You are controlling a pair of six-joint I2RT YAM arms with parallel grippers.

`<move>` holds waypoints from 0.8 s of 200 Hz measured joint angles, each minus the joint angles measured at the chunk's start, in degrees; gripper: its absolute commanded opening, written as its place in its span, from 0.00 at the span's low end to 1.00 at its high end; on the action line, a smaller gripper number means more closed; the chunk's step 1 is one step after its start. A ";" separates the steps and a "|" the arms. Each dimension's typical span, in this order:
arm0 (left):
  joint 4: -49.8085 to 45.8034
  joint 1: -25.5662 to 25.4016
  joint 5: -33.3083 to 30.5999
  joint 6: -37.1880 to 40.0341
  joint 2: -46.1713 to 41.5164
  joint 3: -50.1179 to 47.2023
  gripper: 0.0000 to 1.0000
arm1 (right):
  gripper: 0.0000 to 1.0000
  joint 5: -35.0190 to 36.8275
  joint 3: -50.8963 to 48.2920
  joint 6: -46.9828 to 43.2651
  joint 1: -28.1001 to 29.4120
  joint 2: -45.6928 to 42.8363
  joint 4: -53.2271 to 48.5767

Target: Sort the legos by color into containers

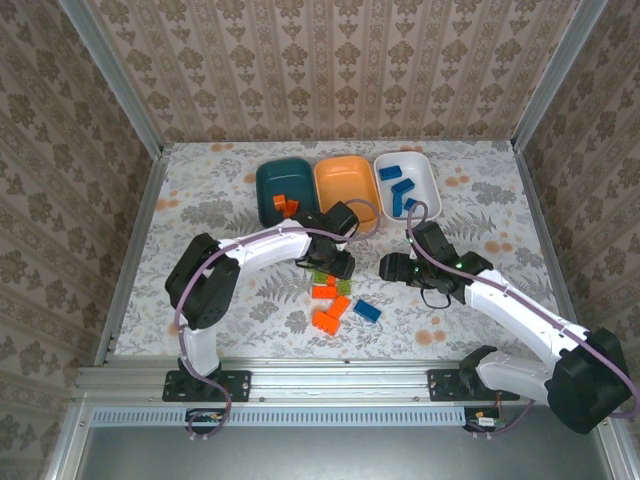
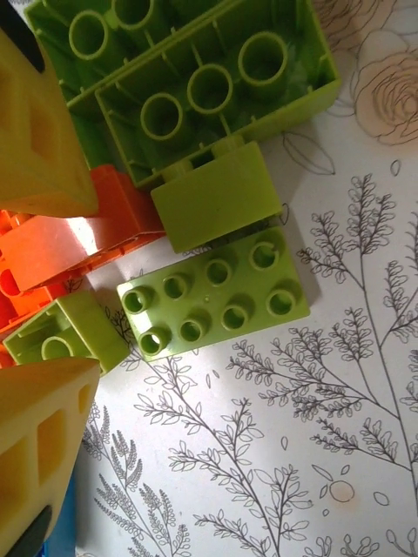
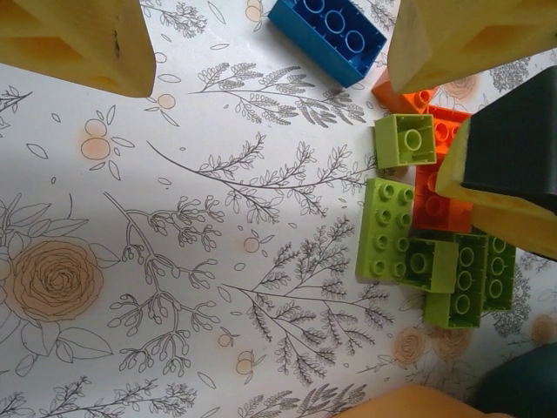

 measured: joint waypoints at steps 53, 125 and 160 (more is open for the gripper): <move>-1.55 -0.11 -2.54 0.50 1.49 1.07 0.48 | 0.73 -0.81 -0.37 0.02 -0.15 1.36 2.21; -2.40 -0.09 -3.69 1.09 3.74 1.20 0.48 | 0.73 -1.46 -0.39 0.22 -0.26 1.66 2.56; -2.40 -0.09 -3.69 1.14 4.37 1.18 0.48 | 0.73 -1.46 -0.39 0.26 -0.26 1.66 2.58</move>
